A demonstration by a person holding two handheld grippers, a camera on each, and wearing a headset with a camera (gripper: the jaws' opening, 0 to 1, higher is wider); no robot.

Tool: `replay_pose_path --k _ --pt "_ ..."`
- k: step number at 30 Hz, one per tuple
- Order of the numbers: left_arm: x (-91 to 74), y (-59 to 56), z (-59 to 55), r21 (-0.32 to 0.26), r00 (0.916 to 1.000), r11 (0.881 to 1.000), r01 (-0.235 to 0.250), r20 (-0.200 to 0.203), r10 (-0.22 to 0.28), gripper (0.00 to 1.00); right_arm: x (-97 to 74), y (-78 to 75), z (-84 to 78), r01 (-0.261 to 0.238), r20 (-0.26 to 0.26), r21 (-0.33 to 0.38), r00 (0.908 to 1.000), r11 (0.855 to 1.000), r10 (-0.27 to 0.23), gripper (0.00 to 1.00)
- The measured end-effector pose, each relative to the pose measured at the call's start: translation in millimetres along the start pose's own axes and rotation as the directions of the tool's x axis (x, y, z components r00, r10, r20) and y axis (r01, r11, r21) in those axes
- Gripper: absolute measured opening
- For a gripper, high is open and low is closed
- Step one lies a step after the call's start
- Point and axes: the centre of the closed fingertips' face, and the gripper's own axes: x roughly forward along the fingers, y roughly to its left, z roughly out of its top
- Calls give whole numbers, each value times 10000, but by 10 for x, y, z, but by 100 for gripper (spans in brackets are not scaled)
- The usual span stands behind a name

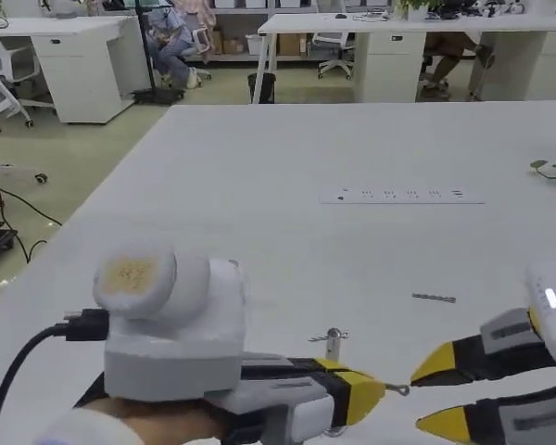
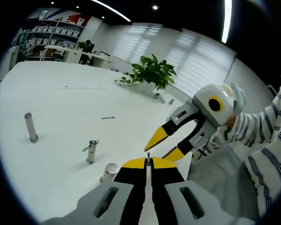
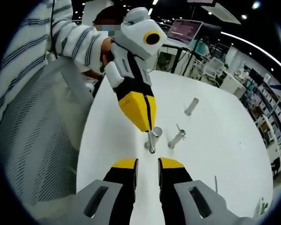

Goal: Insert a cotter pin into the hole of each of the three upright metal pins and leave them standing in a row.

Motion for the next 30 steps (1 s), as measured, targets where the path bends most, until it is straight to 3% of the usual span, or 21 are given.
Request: replay_pose_path --k 5,10,14,21,23,28,30 --pt "-37 -46 -49 695 9986 9962 523 -52 -521 0 7 83 89 -808 950 1463 9932 9859 673 24" --pt "-77 -136 -78 1699 9947 9801 1023 -168 -1010 0 20 167 123 -1364 1399 1990 9841 9705 1097 21" --pt "-86 -221 -130 2009 9878 9673 1550 -440 -1492 0 52 270 124 -1729 1392 1911 9792 9662 1477 14" --pt "-74 -321 -179 2578 9783 9439 2065 -705 -1947 0 69 391 147 -2247 1533 1836 9682 9570 1979 8" --pt "-75 -349 -193 2888 9754 9318 2200 -797 -2056 0 64 441 136 -2439 1420 1648 9647 9557 2217 6" --pt "-86 -364 -241 3152 9702 9181 2402 -1076 -2169 0 61 483 123 -2558 1256 1401 9628 9565 2391 5" --pt "-91 -361 -262 3424 9690 9072 2443 -1213 -2151 0 59 497 124 -2596 1209 1325 9621 9566 2443 5"
